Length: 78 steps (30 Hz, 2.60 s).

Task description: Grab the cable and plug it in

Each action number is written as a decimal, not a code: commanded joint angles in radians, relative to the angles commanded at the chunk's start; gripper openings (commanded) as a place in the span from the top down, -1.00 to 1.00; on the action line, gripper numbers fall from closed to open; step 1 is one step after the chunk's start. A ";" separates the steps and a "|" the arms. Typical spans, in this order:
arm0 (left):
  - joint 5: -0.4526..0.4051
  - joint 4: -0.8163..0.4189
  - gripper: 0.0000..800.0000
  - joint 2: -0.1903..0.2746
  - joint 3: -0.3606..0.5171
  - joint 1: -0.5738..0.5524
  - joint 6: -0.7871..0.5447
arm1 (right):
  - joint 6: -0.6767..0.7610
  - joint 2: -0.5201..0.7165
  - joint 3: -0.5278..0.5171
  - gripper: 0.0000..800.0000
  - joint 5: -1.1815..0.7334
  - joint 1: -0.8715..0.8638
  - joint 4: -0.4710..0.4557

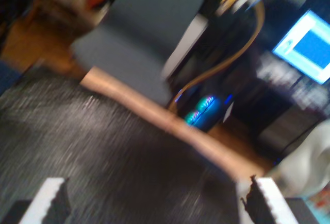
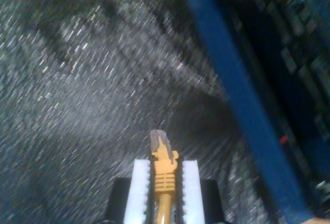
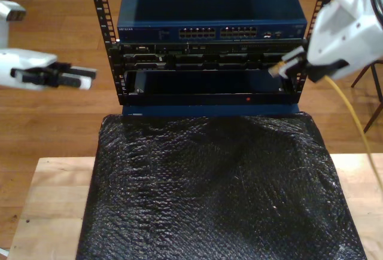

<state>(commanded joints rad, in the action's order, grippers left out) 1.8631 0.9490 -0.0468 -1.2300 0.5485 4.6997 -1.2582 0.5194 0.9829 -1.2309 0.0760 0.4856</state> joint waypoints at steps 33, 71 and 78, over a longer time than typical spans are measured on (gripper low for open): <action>0.023 -0.829 -1.00 0.218 0.330 0.638 -1.238 | 0.080 -0.124 -0.077 1.00 -0.017 -0.015 -0.176; -0.443 -0.930 -1.00 0.548 0.884 0.821 -1.412 | 0.078 -0.129 -0.110 1.00 -0.015 -0.026 -0.192; -0.545 -0.930 -1.00 0.555 0.907 0.821 -1.413 | 0.078 -0.137 -0.109 1.00 -0.015 -0.026 -0.192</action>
<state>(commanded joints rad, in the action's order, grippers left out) 1.3184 0.0192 0.5086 -0.3232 1.3694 3.2866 -1.1799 0.3828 0.8740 -1.2463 0.0499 0.2938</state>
